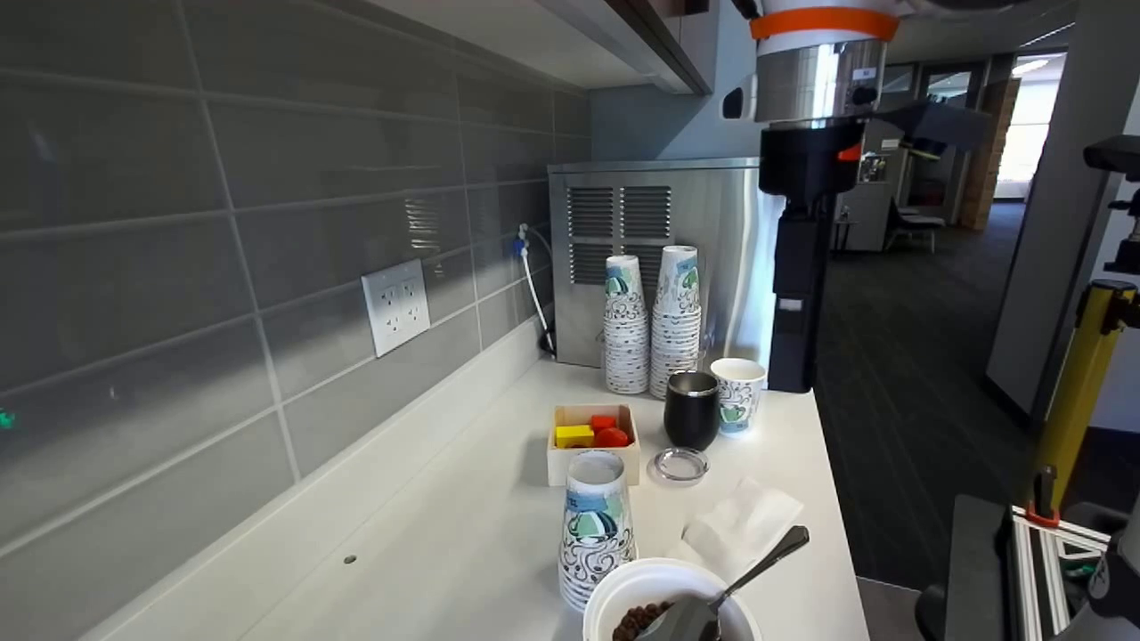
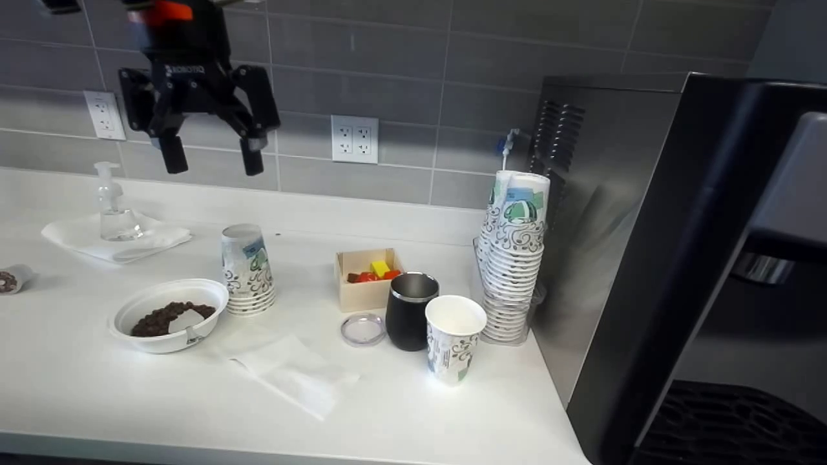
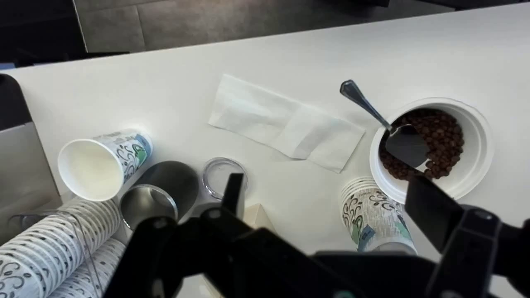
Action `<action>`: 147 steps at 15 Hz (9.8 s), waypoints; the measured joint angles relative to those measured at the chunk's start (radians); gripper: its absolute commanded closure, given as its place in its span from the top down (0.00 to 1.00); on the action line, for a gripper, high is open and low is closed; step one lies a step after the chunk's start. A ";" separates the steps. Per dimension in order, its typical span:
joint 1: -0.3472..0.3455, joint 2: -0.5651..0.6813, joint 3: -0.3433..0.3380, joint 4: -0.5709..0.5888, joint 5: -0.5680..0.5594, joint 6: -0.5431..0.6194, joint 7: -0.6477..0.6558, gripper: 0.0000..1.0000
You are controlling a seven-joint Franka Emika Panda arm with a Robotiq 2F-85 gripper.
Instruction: Move the white paper to the left
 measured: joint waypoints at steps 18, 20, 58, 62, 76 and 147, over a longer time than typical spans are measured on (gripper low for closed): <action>-0.001 0.533 -0.349 -0.056 0.173 0.505 -0.470 1.00; -0.005 0.601 -0.338 -0.042 0.180 0.520 -0.468 1.00; -0.177 0.926 -0.250 0.010 0.005 0.722 0.131 0.00; -0.165 0.856 -0.266 0.010 -0.191 0.575 0.322 0.00; -0.100 0.768 -0.059 0.171 -0.269 -0.073 0.804 0.00; 0.061 1.379 -0.117 0.766 -0.374 -0.601 0.986 0.00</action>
